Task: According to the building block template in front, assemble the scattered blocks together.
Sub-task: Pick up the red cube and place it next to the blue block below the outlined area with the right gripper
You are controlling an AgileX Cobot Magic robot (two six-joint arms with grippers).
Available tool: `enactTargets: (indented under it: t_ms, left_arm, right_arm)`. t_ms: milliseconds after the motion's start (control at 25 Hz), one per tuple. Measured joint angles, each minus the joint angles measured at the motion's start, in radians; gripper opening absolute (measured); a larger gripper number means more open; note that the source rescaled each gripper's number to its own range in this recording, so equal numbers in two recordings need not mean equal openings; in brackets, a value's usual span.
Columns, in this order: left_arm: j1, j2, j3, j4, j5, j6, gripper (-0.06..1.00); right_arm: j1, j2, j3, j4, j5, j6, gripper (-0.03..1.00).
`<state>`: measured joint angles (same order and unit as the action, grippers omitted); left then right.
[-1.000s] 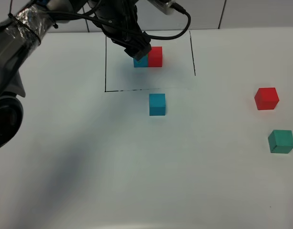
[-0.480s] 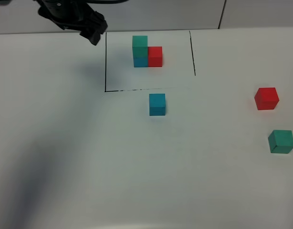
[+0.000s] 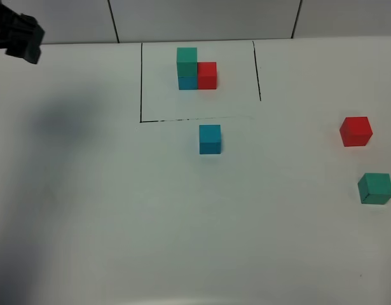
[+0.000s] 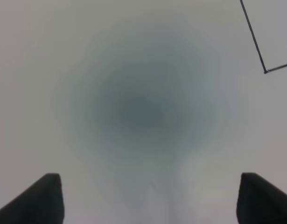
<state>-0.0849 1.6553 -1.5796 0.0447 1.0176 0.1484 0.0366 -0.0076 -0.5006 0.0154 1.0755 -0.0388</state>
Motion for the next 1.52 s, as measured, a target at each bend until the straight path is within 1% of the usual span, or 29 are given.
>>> enactTargets:
  t_ms: [120,240,360,560,800,1040,1160,1520]
  left_arm:
    - [0.015,-0.141,0.119,0.000,-0.081,-0.020,0.91]
    - [0.015,-0.282,0.220,-0.002,-0.128,-0.029,0.91]
    - [0.015,-0.409,0.316,-0.003,-0.149,-0.062,0.91]
    - [0.015,-0.598,0.476,-0.003,-0.193,-0.086,0.91]
    - [0.015,-0.803,0.605,-0.005,-0.227,-0.098,0.91]
    - [0.015,-0.961,0.705,-0.021,-0.230,-0.100,0.91]
    - [0.015,-1.024,0.752,-0.028,-0.214,-0.100,0.91]
    - [0.015,-1.191,0.812,-0.045,-0.144,-0.102,0.91]
  right_arm:
    - [0.000,0.000,0.000,0.000,0.000,0.000,0.82]
    - [0.000,0.000,0.000,0.000,0.000,0.000,0.82]
    - [0.000,0.000,0.000,0.000,0.000,0.000,0.82]
    - [0.000,0.000,0.000,0.001,0.000,0.002,0.82]
    - [0.000,0.000,0.000,0.002,0.000,0.002,0.82]
    - [0.000,0.000,0.000,0.004,0.000,0.003,0.82]
    - [0.000,0.000,0.000,0.004,0.000,0.003,0.82]
    - [0.000,0.000,0.000,0.012,0.000,0.003,0.82]
